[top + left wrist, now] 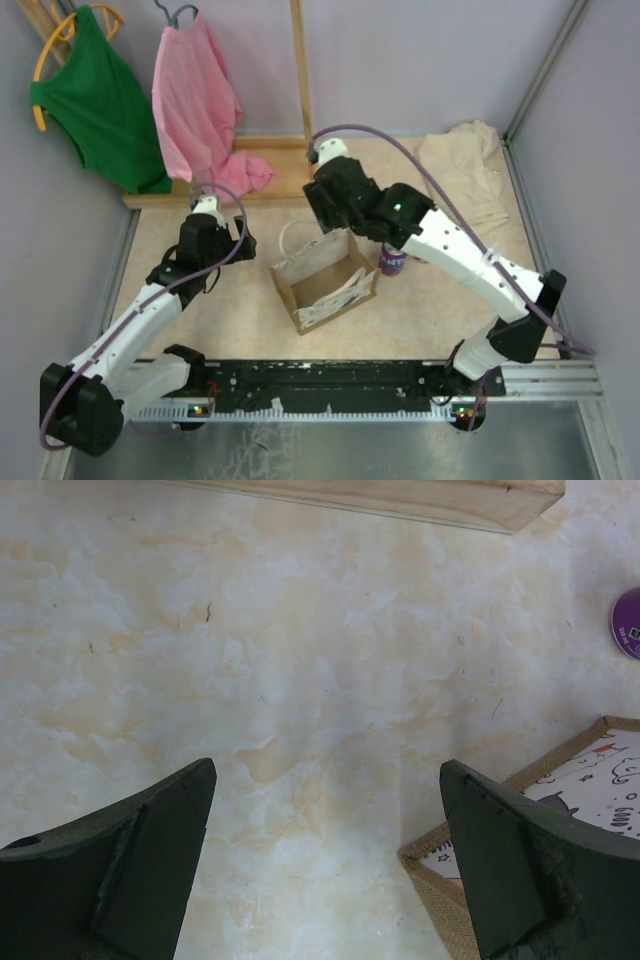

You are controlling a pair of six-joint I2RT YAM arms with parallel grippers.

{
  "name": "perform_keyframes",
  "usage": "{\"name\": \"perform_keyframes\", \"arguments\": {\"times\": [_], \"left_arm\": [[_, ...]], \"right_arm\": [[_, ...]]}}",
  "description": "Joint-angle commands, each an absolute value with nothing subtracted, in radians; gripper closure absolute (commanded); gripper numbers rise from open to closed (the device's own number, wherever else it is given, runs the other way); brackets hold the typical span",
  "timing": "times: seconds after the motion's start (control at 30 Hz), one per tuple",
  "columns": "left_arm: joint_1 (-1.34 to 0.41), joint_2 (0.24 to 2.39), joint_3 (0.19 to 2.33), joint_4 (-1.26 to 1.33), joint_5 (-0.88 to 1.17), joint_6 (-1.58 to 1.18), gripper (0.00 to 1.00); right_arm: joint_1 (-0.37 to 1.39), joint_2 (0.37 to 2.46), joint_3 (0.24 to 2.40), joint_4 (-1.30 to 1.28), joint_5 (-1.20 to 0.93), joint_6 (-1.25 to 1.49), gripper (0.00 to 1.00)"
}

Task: Take the beverage out of the canvas bag

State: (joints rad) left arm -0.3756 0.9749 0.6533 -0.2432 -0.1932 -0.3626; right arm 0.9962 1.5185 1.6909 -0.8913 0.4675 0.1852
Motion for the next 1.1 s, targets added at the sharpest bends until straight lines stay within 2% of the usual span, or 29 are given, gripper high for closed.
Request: {"name": "perform_keyframes", "arguments": {"times": [0.0,0.33,0.6,0.83,1.07], "left_arm": [[-0.379,0.966,0.672,-0.212,-0.192,-0.363,0.00],[-0.379,0.963,0.664,-0.207,-0.193,-0.360,0.00],[-0.378,0.965,0.664,-0.206,-0.181,-0.364,0.00],[-0.380,0.956,0.662,-0.208,-0.190,-0.364,0.00],[-0.378,0.965,0.662,-0.203,-0.190,-0.366,0.00]], "right_arm": [[0.892,1.427,1.798,-0.881,0.597,0.172,1.00],[0.655,1.325,1.647,-0.849,0.527,0.245,1.00],[0.643,1.346,1.533,-0.817,0.462,0.265,1.00],[0.646,1.391,1.453,-0.776,0.282,0.278,1.00],[0.731,1.447,1.456,-0.754,0.205,0.247,1.00]]}}
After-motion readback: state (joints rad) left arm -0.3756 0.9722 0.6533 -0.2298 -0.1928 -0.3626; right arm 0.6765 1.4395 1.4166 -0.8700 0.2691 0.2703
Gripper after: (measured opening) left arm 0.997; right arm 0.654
